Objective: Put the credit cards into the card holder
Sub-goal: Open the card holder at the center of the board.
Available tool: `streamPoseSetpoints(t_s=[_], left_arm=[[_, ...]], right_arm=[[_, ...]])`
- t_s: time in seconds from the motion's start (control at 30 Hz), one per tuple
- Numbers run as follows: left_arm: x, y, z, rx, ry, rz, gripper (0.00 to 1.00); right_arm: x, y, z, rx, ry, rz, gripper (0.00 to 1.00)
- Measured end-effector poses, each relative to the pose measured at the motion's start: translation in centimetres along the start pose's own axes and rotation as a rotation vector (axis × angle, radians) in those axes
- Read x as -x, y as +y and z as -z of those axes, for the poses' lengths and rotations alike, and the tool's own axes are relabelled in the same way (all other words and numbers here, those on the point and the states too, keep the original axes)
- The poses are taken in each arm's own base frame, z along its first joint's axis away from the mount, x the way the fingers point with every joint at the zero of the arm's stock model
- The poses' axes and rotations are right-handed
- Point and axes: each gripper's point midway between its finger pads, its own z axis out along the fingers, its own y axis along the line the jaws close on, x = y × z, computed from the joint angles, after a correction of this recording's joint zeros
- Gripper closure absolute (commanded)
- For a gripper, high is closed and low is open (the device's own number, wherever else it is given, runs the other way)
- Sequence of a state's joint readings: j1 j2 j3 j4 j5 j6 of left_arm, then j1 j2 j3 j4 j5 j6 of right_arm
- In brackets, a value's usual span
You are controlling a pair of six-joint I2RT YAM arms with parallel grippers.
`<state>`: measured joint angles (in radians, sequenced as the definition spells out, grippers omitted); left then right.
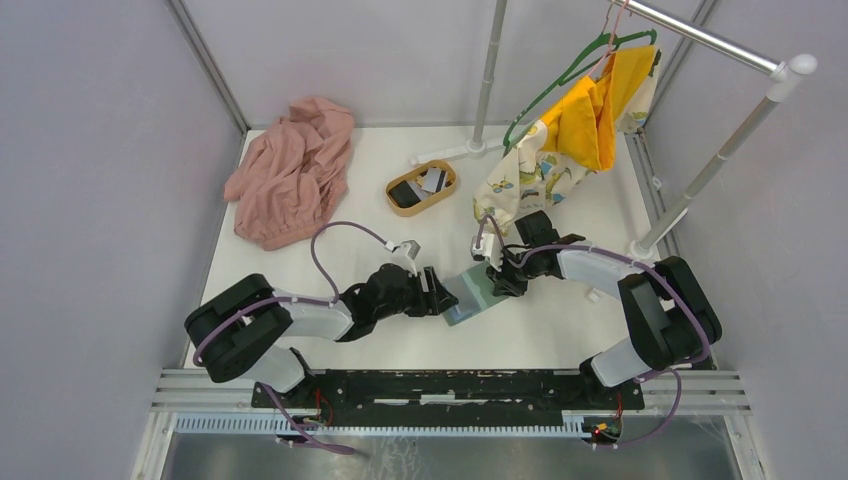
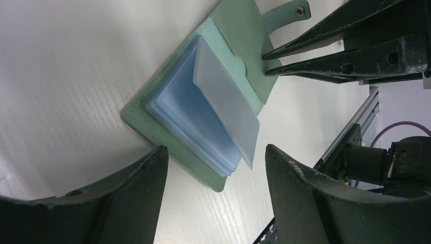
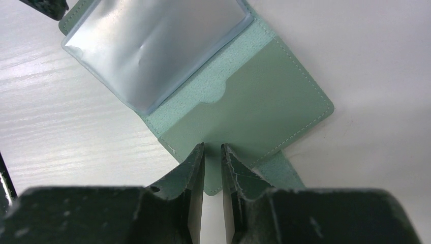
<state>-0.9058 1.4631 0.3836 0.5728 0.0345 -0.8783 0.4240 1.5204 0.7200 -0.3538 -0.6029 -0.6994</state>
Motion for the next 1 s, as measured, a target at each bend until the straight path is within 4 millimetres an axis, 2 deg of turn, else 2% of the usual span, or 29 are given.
streamPoseSetpoints(t_s=[0.2, 0.3, 0.57, 0.8, 1.0], left_arm=[[0.0, 0.1, -0.2, 0.004, -0.003, 0.003, 0.27], [0.3, 0.0, -0.1, 0.006, -0.011, 0.011, 0.33], [2.5, -1.7, 0.9, -0.034, -0.091, 0.013, 0.38], [2.5, -1.6, 0.9, -0.031, -0.093, 0.013, 0.37], [2.3, -1.3, 0.8, -0.019, -0.087, 0.015, 0.28]], right_arm=[[0.0, 0.1, 0.0, 0.001, 0.001, 0.0, 0.77], [0.0, 0.1, 0.0, 0.001, 0.001, 0.001, 0.77], [0.1, 0.3, -0.2, 0.006, 0.002, 0.005, 0.77], [0.2, 0.4, -0.3, 0.011, 0.003, 0.008, 0.76], [0.2, 0.5, -0.3, 0.012, 0.003, 0.008, 0.76]])
